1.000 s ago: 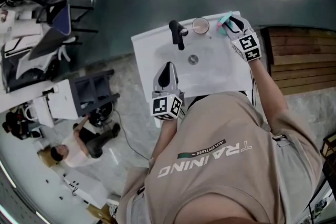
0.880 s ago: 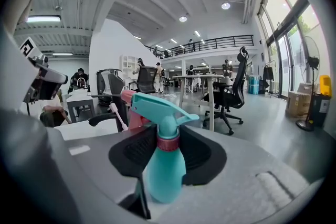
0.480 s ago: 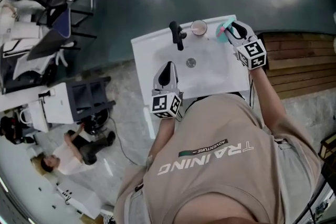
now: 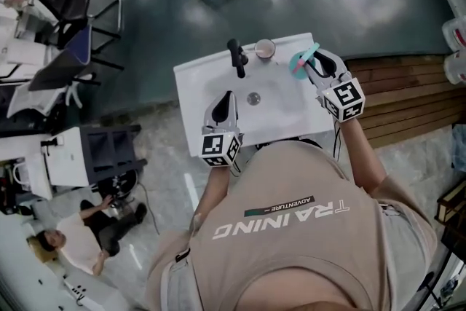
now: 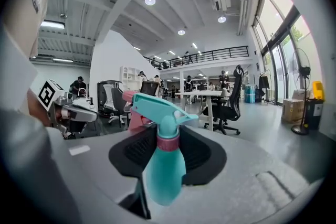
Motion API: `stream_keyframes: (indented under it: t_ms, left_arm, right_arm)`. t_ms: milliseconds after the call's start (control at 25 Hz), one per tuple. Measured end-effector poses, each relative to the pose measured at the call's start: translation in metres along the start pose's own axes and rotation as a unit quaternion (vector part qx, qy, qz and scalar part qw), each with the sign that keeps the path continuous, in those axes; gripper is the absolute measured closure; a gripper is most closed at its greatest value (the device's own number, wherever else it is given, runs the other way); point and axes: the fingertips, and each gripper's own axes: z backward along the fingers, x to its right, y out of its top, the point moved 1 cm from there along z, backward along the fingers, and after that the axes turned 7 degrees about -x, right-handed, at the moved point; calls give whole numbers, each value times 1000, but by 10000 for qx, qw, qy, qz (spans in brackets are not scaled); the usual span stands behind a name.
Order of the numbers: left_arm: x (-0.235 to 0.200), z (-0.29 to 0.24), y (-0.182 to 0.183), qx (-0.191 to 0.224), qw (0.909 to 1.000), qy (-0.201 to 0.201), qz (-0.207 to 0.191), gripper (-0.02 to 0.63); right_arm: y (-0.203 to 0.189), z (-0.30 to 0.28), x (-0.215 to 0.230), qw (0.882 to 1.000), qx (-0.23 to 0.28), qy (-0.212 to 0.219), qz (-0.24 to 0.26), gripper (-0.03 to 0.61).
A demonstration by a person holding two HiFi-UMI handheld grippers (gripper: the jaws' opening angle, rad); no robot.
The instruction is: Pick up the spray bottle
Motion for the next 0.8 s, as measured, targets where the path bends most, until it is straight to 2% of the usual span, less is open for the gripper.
stream_keyframes:
  t_ms: [480, 800]
  left_arm:
    - [-13, 7, 20, 160, 9996, -90, -195, 598]
    - [-8, 12, 19, 170, 9996, -119, -169, 598]
  right_arm:
    - [17, 26, -39, 9999, 24, 102, 130, 445]
    - [18, 30, -42, 9998, -26, 117, 184, 445]
